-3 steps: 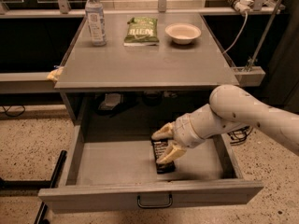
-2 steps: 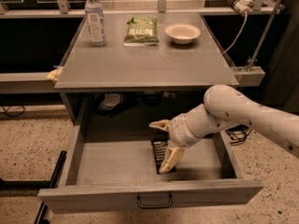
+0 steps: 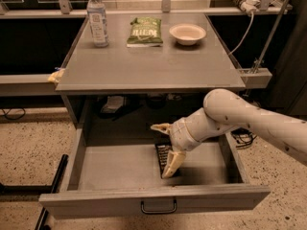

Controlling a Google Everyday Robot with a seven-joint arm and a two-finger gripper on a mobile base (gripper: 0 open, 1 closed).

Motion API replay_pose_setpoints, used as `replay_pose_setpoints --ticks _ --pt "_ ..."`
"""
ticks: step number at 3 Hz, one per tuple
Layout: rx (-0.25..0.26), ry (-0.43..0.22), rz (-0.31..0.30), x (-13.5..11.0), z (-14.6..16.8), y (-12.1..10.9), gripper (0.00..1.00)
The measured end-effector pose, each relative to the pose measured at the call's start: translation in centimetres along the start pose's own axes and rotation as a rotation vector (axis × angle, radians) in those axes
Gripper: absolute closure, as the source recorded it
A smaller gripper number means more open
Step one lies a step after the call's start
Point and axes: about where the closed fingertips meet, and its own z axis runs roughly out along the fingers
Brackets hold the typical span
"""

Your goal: Pick rxbar chocolate from top drawer and place on counter

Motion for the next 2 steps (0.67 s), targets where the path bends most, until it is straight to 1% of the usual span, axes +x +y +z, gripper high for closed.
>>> replay_pose_setpoints --ticks 2 --pt "0.022 0.093 -0.031 2.2 1.2 -0.3 0.08"
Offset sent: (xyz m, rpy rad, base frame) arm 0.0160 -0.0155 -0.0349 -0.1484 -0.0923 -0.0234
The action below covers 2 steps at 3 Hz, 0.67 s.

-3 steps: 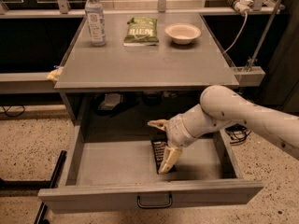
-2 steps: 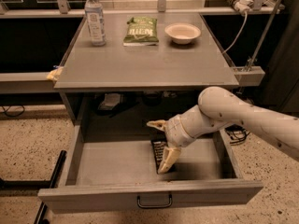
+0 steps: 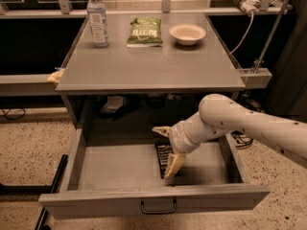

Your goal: Pick rxbar chocolate from top drawer and place on counter

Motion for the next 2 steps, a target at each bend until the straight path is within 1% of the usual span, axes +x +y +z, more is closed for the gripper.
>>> replay_pose_setpoints --ticks 1,2 --pt "-0.004 0.052 -0.012 1.1 0.9 0.1 0.04" --pt "-0.02 0.1 -0.004 2.6 1.7 0.5 0.05"
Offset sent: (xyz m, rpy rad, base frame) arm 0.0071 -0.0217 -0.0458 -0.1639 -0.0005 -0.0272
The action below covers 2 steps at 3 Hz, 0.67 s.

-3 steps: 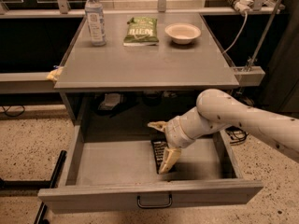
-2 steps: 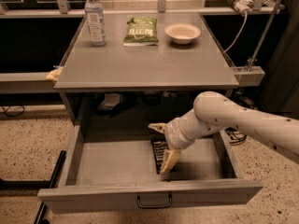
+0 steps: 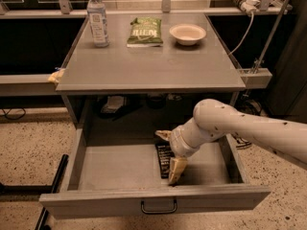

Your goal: Pick rxbar chocolate from top drawer and place on counter

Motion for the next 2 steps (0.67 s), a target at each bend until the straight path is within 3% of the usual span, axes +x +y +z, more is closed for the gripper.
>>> replay_pose_setpoints --ticks 2 --pt "-0.02 0.066 0.037 2.02 0.66 0.3 0.09"
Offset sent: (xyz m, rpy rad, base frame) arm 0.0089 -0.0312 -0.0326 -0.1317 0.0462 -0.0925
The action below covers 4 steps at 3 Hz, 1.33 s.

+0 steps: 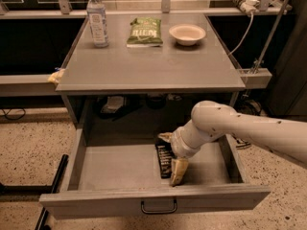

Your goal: Pick rxbar chocolate from top drawer and place on counter

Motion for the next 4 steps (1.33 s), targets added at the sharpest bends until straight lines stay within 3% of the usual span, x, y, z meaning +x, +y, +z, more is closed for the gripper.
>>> replay_pose_setpoints --ticks 4 --pt "-0.049 0.053 0.017 0.88 -0.24 0.1 0.14"
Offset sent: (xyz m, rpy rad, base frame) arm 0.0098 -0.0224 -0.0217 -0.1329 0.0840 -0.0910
